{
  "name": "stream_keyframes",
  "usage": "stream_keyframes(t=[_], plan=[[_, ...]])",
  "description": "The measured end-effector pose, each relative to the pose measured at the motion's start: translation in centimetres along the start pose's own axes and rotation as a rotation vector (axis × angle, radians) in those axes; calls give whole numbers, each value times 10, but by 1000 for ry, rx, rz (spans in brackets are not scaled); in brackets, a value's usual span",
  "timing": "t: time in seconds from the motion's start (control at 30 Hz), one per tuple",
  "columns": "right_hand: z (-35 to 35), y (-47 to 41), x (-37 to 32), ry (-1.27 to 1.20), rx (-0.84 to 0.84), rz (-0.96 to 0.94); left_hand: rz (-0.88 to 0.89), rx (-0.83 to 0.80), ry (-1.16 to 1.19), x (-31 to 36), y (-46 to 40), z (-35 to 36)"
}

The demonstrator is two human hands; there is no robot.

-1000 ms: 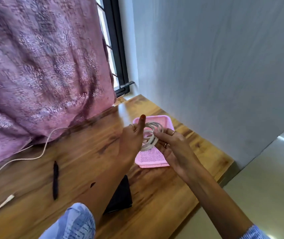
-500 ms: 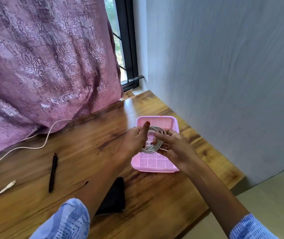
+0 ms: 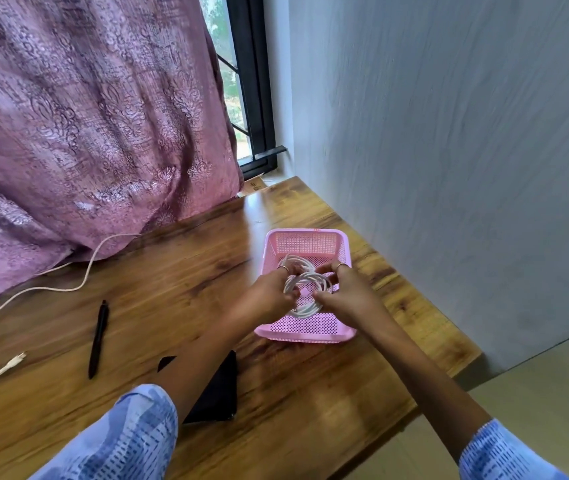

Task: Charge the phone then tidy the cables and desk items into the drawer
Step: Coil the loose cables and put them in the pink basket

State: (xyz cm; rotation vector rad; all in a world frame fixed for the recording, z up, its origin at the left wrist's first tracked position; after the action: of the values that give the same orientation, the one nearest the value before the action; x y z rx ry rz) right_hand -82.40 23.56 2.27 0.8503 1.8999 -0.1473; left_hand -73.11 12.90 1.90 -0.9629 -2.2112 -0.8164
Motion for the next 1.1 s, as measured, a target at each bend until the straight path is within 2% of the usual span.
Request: stream_keyframes(t=[0.2,0.5,0.73,0.9,1.1], plan=[[3,-4,4,246,-26,6,-54,-51,-72,-2,-8,8],[13,-11,8,391,-80,35,-84,-43,-167,-11,-14,18],[19,-12,7,587,-163,27,-62,14,-183,-17,-11,23],[24,-11,4,751,-226,3,-32,38,-278,-17,-8,25],[28,-9,-11,790,-193,-118,22,167,-278,-14,4,11]])
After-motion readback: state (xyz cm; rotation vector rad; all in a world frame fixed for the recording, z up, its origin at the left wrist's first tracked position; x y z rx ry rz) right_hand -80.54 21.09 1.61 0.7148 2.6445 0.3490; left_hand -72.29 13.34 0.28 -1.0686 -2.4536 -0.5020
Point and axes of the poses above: each hand's wrist, its own y-axis away from the middle knuckle, its own z-axis out of the palm, x = y × z, the point moved 2 cm from there along -y, towards the middle knuckle, and after that the axes turned 1 degree about z, right-handed, at the moved point
